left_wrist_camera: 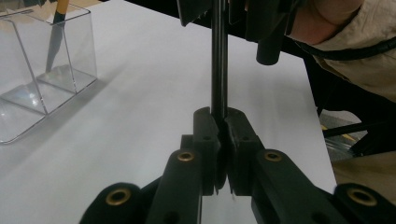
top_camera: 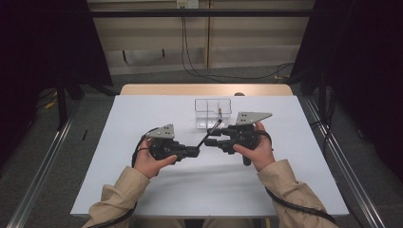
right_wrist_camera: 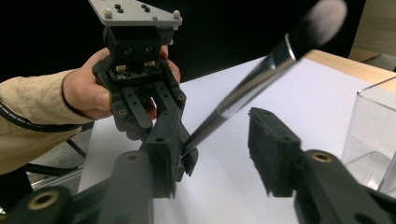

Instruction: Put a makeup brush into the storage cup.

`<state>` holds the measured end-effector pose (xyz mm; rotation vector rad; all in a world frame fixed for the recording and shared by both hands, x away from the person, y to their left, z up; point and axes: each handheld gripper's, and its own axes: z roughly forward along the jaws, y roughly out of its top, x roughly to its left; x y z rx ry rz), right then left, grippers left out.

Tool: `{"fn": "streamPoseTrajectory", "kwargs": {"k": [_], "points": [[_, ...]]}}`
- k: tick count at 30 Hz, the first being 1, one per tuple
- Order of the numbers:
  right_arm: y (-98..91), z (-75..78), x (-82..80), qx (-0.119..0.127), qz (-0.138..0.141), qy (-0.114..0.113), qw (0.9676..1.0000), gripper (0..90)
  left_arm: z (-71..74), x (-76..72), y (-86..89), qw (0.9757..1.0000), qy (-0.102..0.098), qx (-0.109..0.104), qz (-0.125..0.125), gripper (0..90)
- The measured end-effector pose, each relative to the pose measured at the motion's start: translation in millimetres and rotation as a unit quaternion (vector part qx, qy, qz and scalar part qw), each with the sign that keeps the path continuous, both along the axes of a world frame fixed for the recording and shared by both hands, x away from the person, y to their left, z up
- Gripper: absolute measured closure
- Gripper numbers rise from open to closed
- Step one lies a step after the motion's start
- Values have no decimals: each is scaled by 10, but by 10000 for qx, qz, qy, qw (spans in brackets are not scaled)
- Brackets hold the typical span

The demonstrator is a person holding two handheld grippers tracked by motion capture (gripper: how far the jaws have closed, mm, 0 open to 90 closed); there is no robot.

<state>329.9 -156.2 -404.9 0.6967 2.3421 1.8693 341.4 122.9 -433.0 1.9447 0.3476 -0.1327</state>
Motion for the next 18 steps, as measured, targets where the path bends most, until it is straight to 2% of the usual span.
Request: {"fn": "streamPoseTrajectory", "kwargs": {"k": [7, 14, 18], "points": [[59, 32, 17, 9, 105, 0, 9999, 658, -23, -12, 7, 10000, 21, -7, 17, 844], [73, 32, 40, 58, 65, 45, 10000, 743, -33, -24, 0, 10000, -17, 6, 15, 844], [77, 20, 49, 115, 55, 97, 9999, 758, -46, -32, -18, 10000, 3, -4, 37, 843]]}}
